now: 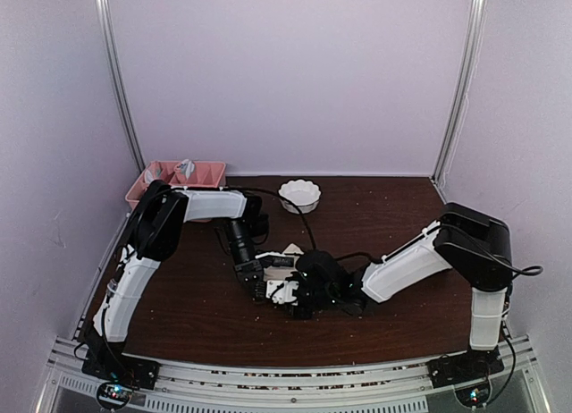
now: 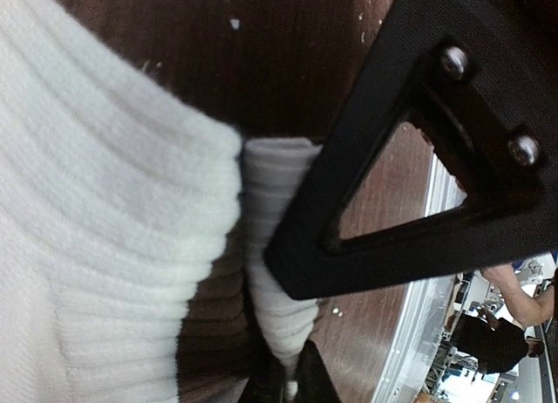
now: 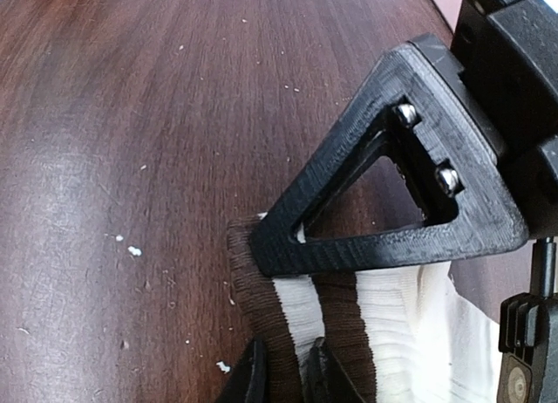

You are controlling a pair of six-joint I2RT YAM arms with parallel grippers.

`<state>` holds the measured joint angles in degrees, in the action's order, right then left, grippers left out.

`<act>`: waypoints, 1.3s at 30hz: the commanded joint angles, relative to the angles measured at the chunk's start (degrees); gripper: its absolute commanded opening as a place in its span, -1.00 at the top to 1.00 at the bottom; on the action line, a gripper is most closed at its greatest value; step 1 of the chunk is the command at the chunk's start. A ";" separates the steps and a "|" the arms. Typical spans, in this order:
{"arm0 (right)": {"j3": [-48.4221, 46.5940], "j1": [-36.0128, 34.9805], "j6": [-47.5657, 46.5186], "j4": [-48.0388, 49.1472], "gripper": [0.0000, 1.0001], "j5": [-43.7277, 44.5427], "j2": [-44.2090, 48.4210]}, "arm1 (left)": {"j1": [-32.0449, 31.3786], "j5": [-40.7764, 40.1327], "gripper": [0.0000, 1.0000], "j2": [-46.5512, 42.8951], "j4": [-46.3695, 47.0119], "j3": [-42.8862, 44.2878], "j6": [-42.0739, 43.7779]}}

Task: Roll the socks
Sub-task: Roll the sock at the center of the board.

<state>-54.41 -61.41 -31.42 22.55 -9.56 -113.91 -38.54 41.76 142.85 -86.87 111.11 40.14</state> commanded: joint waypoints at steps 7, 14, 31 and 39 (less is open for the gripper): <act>-4.87 5.85 9.18 -18.89 0.81 -13.79 -6.80 | 0.57 -2.22 0.61 -7.52 2.01 -3.56 4.74; -10.29 8.51 17.34 -29.34 1.00 -24.28 -10.75 | 1.61 -7.04 0.30 -17.37 15.62 -10.73 0.83; -7.00 14.59 56.97 -20.17 1.00 -43.75 -19.10 | -3.51 -12.88 0.43 -34.98 34.04 -32.10 9.86; -7.13 16.13 60.52 -22.35 1.00 -43.94 -18.26 | -7.90 -19.46 0.44 -33.21 42.62 -32.69 8.50</act>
<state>-66.46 -45.71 24.23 17.15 -56.97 -126.32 -45.56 26.04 108.53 -51.31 78.30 48.18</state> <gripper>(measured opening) 0.038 0.276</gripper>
